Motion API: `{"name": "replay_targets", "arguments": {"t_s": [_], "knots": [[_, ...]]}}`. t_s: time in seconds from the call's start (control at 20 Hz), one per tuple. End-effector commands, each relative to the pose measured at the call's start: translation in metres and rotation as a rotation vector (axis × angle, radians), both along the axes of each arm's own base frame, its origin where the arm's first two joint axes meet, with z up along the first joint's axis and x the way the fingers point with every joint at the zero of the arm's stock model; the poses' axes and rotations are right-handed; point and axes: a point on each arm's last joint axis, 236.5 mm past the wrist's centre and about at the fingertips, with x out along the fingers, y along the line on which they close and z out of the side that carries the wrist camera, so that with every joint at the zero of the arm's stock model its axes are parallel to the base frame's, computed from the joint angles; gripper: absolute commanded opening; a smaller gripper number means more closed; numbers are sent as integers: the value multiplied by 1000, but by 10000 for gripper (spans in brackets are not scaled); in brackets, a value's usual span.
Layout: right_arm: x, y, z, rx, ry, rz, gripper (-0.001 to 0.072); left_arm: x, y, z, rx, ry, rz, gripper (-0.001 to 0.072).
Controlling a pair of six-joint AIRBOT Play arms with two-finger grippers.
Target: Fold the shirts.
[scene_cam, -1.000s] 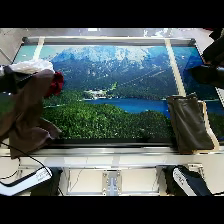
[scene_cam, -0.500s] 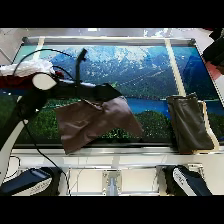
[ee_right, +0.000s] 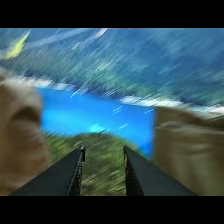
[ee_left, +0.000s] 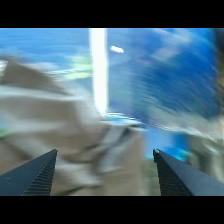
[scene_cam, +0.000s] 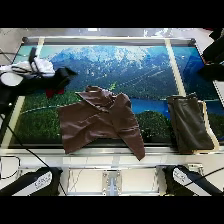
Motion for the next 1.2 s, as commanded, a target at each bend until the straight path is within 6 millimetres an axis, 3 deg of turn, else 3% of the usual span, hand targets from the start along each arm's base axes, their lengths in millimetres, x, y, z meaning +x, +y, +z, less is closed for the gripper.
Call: {"name": "replay_targets", "arguments": {"t_s": [0.0,0.1,0.25,0.35,0.5,0.6,0.7,0.8,0.9,1.15], "knots": [[4,85,-76,302,221,198,299,-39,81,-61,36,178,189,698],[-6,134,-128,245,314,322,299,-64,84,-93,36,251,197,697],[-45,199,-201,-69,418,591,299,-91,75,-131,44,328,156,697],[-62,224,-234,-304,405,742,320,-101,80,-144,43,359,172,696],[-87,271,-265,-435,364,879,320,-111,94,-148,59,387,188,697],[-101,280,-286,-479,402,898,321,-118,94,-146,50,405,180,696],[-117,290,-304,-479,451,919,409,-124,96,-149,80,413,157,696],[-125,297,-316,-491,466,939,417,-128,98,-151,96,425,149,696],[-125,301,-318,-497,449,940,416,-129,98,-151,98,429,146,696],[-96,283,-317,-614,384,879,411,-129,98,-151,98,429,145,696]]}}
